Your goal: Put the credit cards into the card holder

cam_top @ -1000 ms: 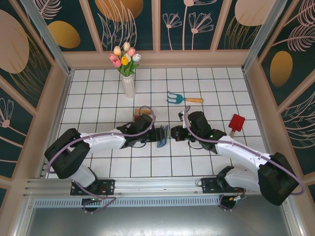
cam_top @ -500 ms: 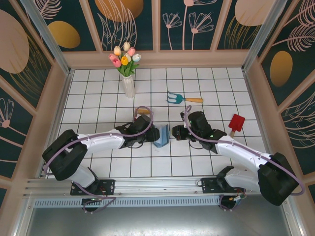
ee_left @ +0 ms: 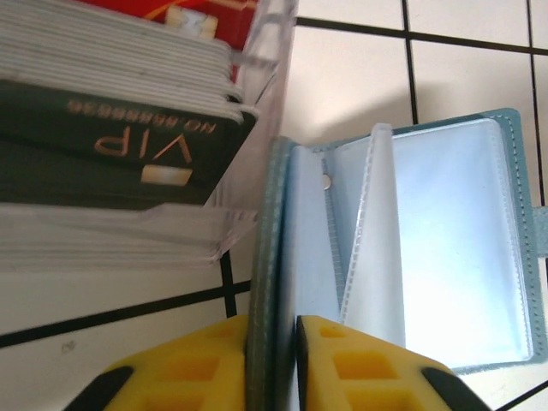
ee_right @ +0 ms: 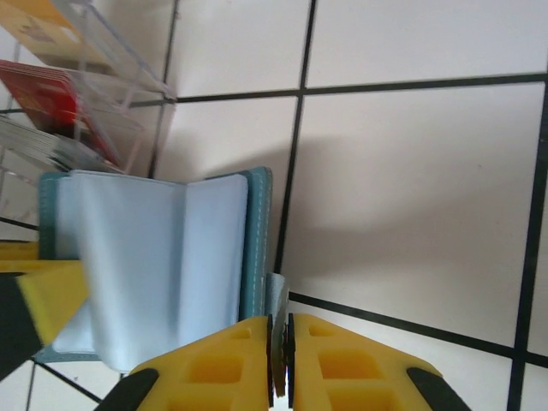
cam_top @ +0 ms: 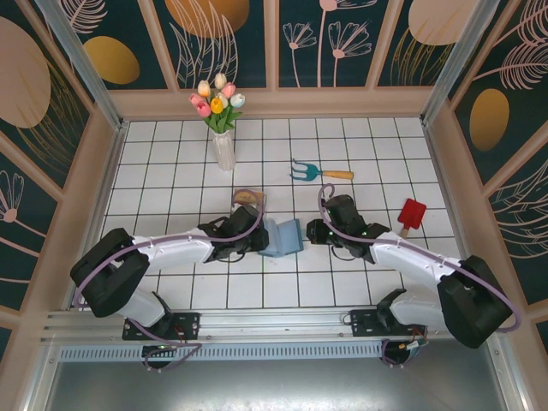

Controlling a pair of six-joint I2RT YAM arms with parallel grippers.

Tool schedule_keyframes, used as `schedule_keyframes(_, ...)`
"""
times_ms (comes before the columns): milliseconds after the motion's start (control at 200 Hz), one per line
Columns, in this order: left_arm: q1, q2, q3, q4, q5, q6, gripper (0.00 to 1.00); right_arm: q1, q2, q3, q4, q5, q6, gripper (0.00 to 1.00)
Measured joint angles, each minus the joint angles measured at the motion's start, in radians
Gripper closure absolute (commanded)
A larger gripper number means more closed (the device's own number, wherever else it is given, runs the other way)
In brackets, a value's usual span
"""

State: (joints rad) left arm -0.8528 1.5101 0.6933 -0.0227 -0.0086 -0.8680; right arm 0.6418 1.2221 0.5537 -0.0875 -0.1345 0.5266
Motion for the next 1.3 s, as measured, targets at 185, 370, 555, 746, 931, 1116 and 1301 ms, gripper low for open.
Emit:
schedule_keyframes(185, 0.0, -0.06, -0.065, 0.034, 0.018, -0.009, 0.93, -0.001, 0.024, 0.0, -0.026, 0.014, 0.006, 0.74)
schedule_keyframes(370, 0.0, -0.12, -0.138, 0.074, 0.051, -0.027, 0.95, -0.001, -0.013, 0.002, -0.065, 0.029, 0.014, 0.66)
schedule_keyframes(555, 0.0, -0.133, -0.163, 0.098, 0.062, -0.046, 0.95, 0.001, -0.145, 0.036, -0.051, -0.003, 0.031, 0.69)
schedule_keyframes(746, 0.001, -0.133, -0.179, 0.125, 0.072, -0.062, 0.94, 0.091, -0.098, 0.097, 0.01, -0.075, 0.035, 0.7)
schedule_keyframes(931, 0.001, -0.136, -0.183, 0.132, 0.076, -0.07, 0.93, 0.211, 0.092, 0.19, 0.029, -0.084, 0.033, 0.7)
schedule_keyframes(1116, 0.001, -0.146, -0.194, 0.146, 0.08, -0.078, 0.88, 0.242, 0.228, 0.211, 0.008, -0.042, 0.037, 0.68)
schedule_keyframes(1301, 0.001, -0.154, -0.2, 0.149, 0.083, -0.08, 0.76, 0.243, 0.294, 0.221, -0.027, 0.038, 0.04, 0.7)
